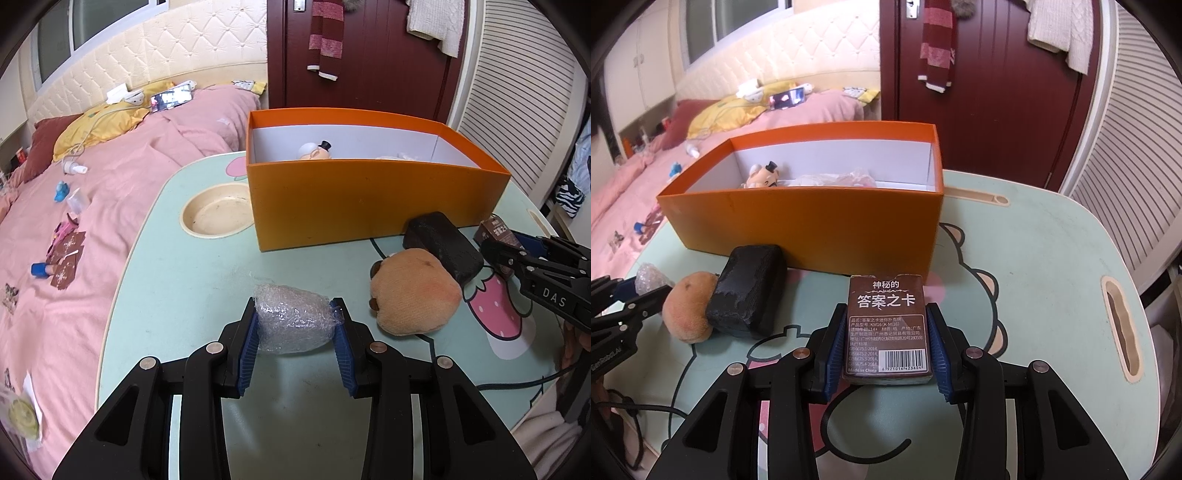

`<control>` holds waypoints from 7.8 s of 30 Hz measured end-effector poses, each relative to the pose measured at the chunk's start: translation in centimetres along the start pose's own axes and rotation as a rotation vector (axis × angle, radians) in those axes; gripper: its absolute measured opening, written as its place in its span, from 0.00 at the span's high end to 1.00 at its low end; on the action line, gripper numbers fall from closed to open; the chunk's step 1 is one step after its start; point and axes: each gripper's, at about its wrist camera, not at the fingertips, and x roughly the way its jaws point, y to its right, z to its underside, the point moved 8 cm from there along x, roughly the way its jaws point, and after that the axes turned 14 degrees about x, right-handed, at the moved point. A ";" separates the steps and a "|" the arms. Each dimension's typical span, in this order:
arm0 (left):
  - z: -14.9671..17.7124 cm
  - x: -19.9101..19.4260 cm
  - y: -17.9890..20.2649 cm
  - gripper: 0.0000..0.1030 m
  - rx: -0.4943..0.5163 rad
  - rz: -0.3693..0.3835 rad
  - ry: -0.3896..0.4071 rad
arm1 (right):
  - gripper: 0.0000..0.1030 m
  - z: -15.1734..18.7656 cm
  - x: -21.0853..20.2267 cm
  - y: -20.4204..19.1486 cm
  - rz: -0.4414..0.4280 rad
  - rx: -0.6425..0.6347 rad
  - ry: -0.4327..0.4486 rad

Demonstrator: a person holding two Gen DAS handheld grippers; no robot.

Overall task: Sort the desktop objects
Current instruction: 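Lift the bubble wrap and card box toward the orange box with both grippers, then lower the bubble wrap and card box into the box and open both grippers, then withdraw both grippers from the box toward the plush toy and black case, then grasp the brown plush toy with the left gripper while the right gripper grasps the black case, then carry the plush toy and black case over the orange box with both grippers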

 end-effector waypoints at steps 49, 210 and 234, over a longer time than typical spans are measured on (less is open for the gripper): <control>-10.7 3.7 0.3 0.63 -0.027 0.147 0.128 | 0.61 -8.2 3.6 -5.1 -0.086 -0.027 0.067; -0.7 0.9 0.5 0.58 -0.040 0.050 0.012 | 0.63 0.3 0.9 -7.5 -0.133 -0.120 -0.080; -9.4 -5.3 0.4 0.59 0.040 0.010 0.209 | 0.63 -3.7 -4.9 -7.1 -0.135 -0.137 0.086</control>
